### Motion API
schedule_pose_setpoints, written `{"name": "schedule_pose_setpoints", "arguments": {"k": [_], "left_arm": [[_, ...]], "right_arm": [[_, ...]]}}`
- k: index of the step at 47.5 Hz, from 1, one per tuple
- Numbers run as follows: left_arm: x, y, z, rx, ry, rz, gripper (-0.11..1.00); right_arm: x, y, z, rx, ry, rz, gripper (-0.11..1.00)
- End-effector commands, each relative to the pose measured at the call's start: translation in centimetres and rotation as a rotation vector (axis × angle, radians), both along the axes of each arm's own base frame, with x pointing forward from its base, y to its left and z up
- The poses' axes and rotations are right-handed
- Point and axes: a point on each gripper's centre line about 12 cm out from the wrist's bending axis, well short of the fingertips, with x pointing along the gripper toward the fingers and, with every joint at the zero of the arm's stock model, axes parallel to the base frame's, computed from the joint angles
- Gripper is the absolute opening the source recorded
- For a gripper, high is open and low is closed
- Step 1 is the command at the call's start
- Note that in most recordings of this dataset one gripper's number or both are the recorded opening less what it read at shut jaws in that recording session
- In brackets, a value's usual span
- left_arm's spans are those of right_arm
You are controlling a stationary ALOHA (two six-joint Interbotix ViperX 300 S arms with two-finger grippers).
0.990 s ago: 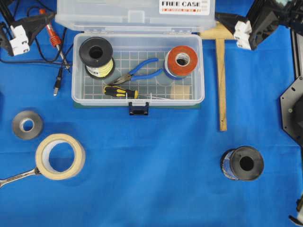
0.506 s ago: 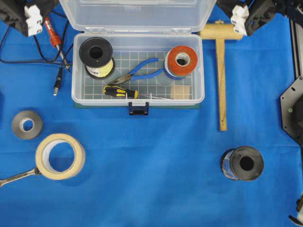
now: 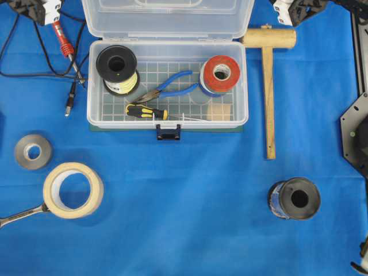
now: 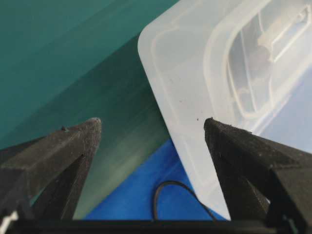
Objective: Open the tool box with both arms.
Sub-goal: 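Swing the lid back past vertical with both grippers and release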
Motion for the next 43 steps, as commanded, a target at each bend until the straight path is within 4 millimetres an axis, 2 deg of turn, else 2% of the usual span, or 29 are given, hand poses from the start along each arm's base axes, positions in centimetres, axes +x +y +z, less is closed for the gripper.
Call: {"name": "schedule_pose_setpoints", "arguments": {"k": [1,11,21,32,43], "left_arm": [[0.5,0.4,0.9,0.023,-0.018,-0.003,0.86],[0.4,0.5,0.8,0.018,-0.012,0.003,0.86],[-1.6,-0.1,0.6,0.017,-0.011,0.034,0.86],[-3.6,-1.5,0.8,0.033,-0.028,0.053,0.86],[-4.2,-2.5,0.7,0.011,-0.025,0.048,0.87]], "right_arm": [[0.3,-0.5,1.3,-0.027,-0.029,-0.005,0.86],[-0.1,-0.6,1.1,-0.017,-0.020,-0.016,0.86],[-2.5,-0.4,0.9,0.000,-0.003,-0.067,0.86],[-4.7,1.1,1.0,-0.004,-0.009,-0.086,0.86],[-5.6,2.2,1.2,-0.004,-0.016,-0.087,0.86]]}}
